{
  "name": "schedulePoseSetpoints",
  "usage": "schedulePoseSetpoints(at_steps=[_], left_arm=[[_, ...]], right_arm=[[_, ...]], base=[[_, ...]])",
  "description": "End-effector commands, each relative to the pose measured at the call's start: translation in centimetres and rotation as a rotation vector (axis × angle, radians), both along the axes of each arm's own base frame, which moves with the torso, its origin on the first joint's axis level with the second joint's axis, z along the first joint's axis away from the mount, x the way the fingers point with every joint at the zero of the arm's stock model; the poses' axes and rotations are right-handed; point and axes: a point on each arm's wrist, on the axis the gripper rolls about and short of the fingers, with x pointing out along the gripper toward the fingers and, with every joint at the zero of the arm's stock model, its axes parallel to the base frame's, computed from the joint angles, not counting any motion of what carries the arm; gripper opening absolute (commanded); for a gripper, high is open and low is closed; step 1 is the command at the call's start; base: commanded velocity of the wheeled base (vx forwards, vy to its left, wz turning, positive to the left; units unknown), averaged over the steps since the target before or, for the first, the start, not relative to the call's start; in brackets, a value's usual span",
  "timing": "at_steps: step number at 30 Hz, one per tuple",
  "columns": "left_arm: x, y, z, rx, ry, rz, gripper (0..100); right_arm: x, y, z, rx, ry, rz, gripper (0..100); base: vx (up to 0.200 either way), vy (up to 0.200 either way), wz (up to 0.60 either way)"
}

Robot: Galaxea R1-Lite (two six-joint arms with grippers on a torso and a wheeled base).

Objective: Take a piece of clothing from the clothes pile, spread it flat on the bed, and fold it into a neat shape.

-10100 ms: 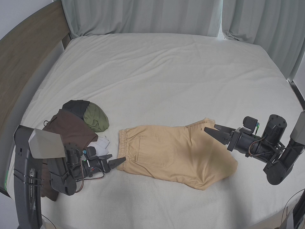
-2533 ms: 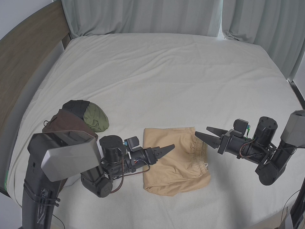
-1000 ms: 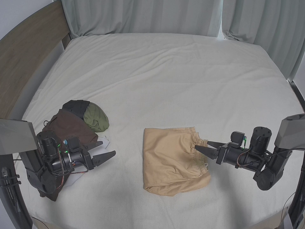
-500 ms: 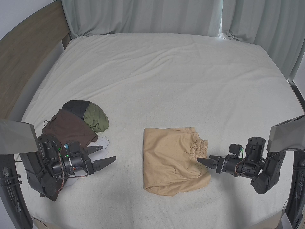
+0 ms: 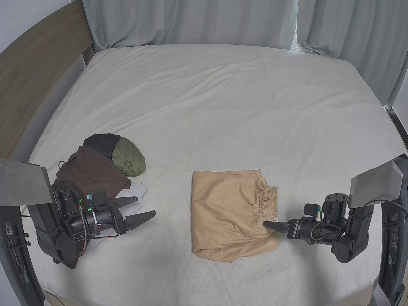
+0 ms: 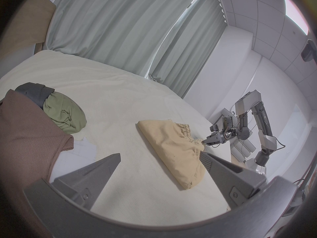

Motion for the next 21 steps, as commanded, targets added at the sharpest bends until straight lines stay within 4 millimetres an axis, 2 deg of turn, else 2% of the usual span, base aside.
schedulePoseSetpoints(at_steps=[1,8,14,21], left_arm=[[-0.1,0.0,-0.2,0.001,0.009,-0.001,100],[-0.2,0.0,-0.2,0.001,0.011,0.002,100],[-0.1,0.0,-0.1,0.000,0.007,0.002,100],[-0.1,0.0,-0.1,0.000,0.009,0.002,100]], right_arm=[[-0.1,0.4,-0.7,0.007,0.030,0.008,100],[-0.4,1.6,-1.6,0.012,0.059,0.039,100],[-0.8,3.4,-1.0,0.112,0.141,0.039,100],[-0.7,4.2,-0.2,0.159,0.156,0.039,100]], base=[[0.000,0.000,0.00],[0.000,0.000,0.00],[0.000,0.000,0.00],[0.000,0.000,0.00]])
